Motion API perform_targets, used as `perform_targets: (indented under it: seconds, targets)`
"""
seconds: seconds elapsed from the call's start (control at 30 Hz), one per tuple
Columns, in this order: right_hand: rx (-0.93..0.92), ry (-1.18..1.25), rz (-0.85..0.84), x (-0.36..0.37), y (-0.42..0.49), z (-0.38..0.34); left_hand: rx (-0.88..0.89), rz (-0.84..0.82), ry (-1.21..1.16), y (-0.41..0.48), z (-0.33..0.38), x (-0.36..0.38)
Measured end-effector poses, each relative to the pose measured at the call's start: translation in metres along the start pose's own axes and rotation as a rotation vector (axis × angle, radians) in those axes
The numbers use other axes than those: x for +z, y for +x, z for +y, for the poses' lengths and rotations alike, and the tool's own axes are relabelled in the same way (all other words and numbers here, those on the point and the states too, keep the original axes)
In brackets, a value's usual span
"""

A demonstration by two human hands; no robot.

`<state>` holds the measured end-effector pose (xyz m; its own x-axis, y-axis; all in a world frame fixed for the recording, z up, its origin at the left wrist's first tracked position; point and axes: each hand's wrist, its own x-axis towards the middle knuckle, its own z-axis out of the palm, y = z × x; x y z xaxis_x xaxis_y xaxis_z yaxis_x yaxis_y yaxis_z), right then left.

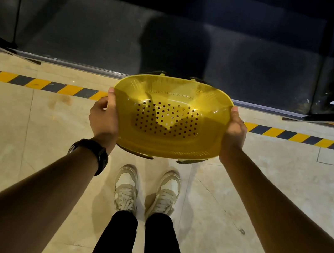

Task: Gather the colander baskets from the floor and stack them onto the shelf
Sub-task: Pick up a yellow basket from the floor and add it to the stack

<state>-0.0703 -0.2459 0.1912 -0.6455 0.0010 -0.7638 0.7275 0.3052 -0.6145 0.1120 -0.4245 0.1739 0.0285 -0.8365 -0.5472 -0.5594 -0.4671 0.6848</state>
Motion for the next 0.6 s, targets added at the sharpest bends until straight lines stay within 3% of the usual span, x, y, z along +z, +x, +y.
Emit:
perform_targets:
  seconds: [0.17, 0.23, 0.33, 0.5, 0.6]
  targets:
    - [0.054, -0.129, 0.002, -0.005, -0.009, -0.016, -0.025, -0.166, 0.063, 0.001, 0.008, -0.012]
    - [-0.002, -0.187, 0.022, -0.006, -0.016, -0.027, 0.001, -0.21, 0.14, 0.0, 0.016, -0.023]
    - [-0.252, -0.451, 0.039, -0.005, -0.032, -0.048, 0.23, -0.174, 0.346, -0.007, 0.034, -0.045]
    - [-1.009, -1.47, -0.163, 0.015, -0.091, -0.094, 0.661, -0.241, 0.858, -0.022, 0.084, -0.091]
    - [-1.149, -1.644, -0.28, 0.036, -0.136, -0.113, 0.693, -0.186, 0.995, -0.032, 0.118, -0.122]
